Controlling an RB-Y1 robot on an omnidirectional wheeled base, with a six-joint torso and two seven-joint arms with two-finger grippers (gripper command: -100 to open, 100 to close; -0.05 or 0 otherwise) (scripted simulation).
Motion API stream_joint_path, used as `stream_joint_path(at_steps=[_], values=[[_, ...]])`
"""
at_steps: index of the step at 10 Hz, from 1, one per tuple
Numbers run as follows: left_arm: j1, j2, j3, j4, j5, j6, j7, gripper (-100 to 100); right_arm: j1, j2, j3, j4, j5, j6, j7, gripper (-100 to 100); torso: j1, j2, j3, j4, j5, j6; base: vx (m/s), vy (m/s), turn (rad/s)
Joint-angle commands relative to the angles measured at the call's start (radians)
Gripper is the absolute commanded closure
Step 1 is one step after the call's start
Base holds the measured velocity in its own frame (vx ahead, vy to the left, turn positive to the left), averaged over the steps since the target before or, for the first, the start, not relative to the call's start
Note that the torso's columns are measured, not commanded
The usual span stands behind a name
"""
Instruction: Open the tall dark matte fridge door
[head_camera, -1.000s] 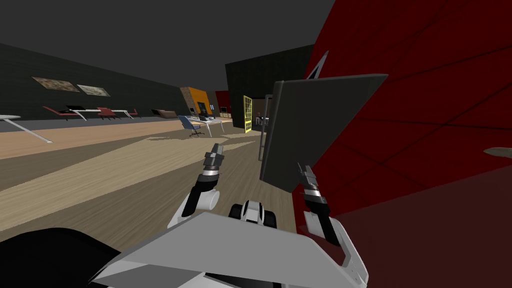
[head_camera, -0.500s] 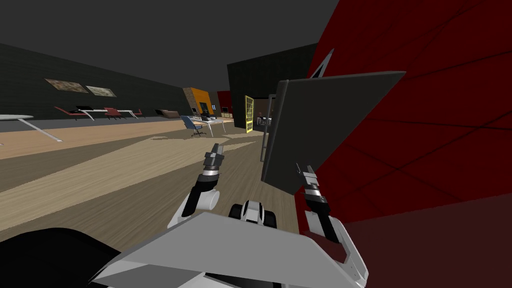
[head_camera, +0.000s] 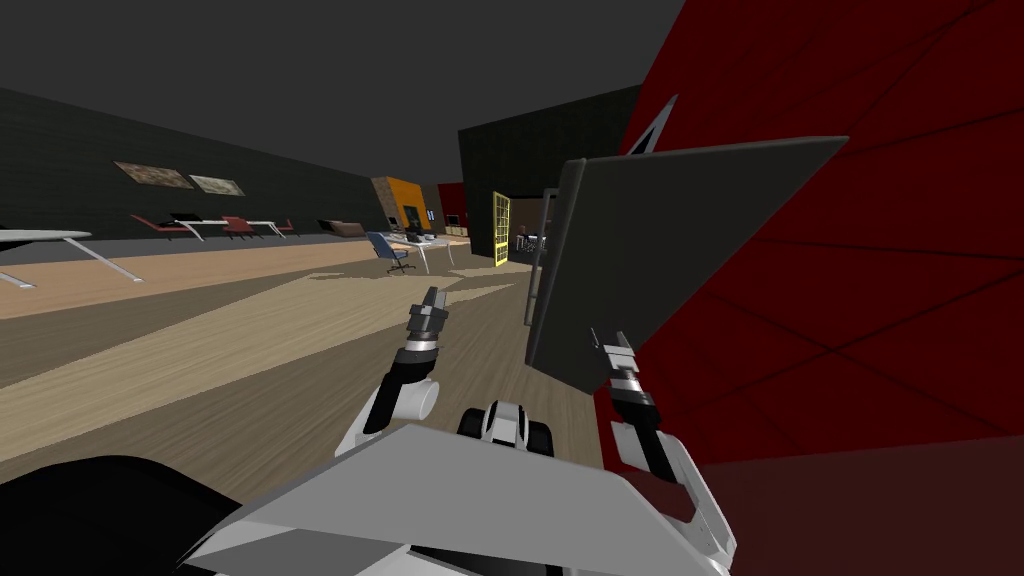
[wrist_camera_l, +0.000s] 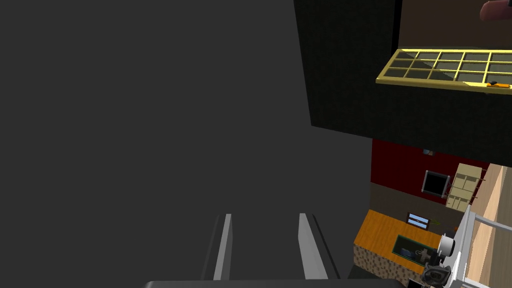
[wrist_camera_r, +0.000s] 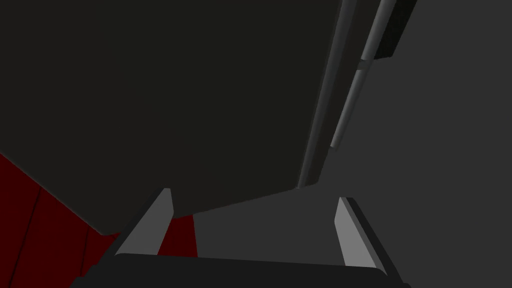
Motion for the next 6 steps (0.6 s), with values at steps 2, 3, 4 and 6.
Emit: stream_joint_path(at_steps=[2,3,4,6], values=[[0.000,0.000,0.000,0.000,0.000,0.000,0.000,0,-0.016,-0.006,-0.017,0.035,0.025,-0.004,0.106,-100,-0.001,0.001,0.001,0.000,0.000,0.000,0.044,0.052,0.057],[0.000,0.000,0.000,0.000,0.000,0.000,0.000,0,-0.016,-0.006,-0.017,0.035,0.025,-0.004,0.134,-100,-0.001,0.001,0.001,0.000,0.000,0.000,0.032,0.032,-0.007],[0.000,0.000,0.000,0.000,0.000,0.000,0.000,0,-0.030,-0.010,-0.030,0.065,0.046,-0.007,0.163,-100,-0.002,0.002,0.001,0.001,-0.001,0.000,0.049,0.060,0.069],[0.000,0.000,0.000,0.000,0.000,0.000,0.000,0,-0.030,-0.010,-0.030,0.065,0.046,-0.007,0.221,-100,-0.001,0.001,0.000,0.000,0.000,0.000,0.047,0.048,0.020]])
